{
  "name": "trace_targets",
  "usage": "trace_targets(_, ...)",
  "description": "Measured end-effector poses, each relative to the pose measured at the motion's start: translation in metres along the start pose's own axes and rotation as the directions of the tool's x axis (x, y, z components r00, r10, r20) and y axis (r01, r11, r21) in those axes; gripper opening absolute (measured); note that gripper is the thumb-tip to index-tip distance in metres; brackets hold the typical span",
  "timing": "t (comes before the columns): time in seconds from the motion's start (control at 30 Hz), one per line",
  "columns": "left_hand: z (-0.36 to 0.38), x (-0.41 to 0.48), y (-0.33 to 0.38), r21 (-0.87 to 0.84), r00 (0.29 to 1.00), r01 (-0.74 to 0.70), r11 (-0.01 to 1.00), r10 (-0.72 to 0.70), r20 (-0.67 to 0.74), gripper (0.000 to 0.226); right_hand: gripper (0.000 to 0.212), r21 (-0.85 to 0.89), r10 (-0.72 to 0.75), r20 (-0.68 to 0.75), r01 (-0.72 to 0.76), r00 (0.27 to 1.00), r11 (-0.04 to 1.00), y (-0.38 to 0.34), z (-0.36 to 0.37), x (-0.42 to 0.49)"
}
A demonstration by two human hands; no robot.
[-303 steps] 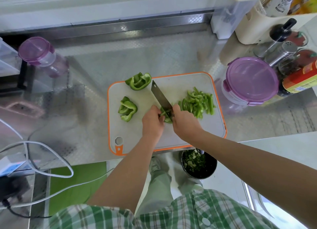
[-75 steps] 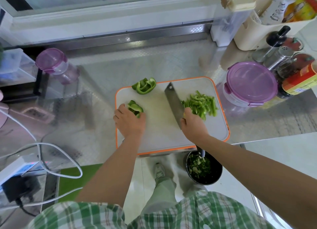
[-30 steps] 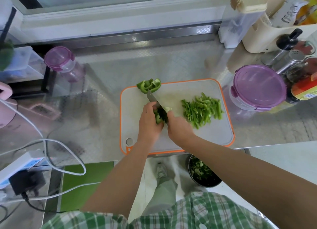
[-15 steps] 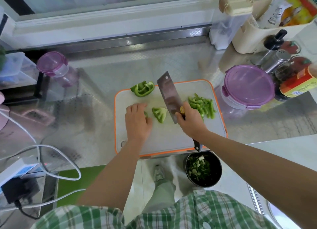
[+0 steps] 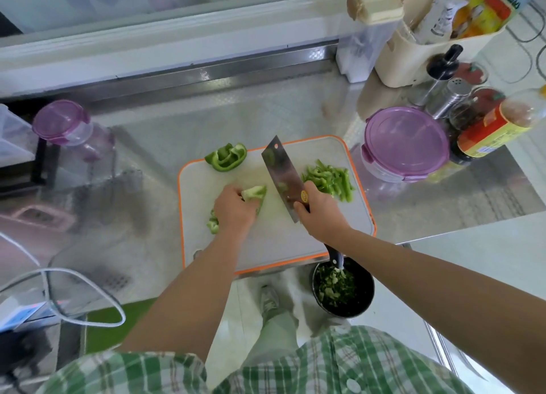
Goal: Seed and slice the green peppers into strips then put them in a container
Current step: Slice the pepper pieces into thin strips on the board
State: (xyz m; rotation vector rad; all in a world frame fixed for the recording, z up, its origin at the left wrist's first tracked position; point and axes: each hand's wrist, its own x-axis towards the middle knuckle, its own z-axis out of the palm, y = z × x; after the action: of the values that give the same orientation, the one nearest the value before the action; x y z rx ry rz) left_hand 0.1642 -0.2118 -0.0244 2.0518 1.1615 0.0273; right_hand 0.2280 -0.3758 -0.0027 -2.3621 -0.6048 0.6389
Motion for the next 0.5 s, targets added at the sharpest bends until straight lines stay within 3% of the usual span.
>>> trace_targets(0.07, 0.008, -0.005, 0.000, -0.182, 0.988, 0.157, 0.971, -0.153, 0.032, 0.021, 0.016, -0.048, -0.014, 0.016, 0.014, 1.000, 0.999, -0.003, 0.003, 0.000)
trace_targets(0.17, 0.020, -0.017, -0.003, -0.139, 0.984, 0.173, 0.975, -0.166, 0.061, 0.025, 0.012, -0.130, -0.009, 0.064, 0.017, 0.998, 0.991, -0.003, 0.010, -0.003)
trace_targets(0.33, 0.036, -0.021, -0.019, -0.316, 0.959, 0.282, 0.906, -0.257, 0.118, 0.037, 0.014, -0.230, 0.006, 0.091, 0.015, 0.996, 0.973, -0.002, 0.019, -0.006)
trace_targets(0.5, 0.037, -0.020, -0.018, -0.356, 0.953, 0.302, 0.884, -0.281, 0.112, 0.025, 0.011, -0.287, -0.065, 0.101, 0.092, 0.993, 0.953, -0.009, 0.013, -0.005)
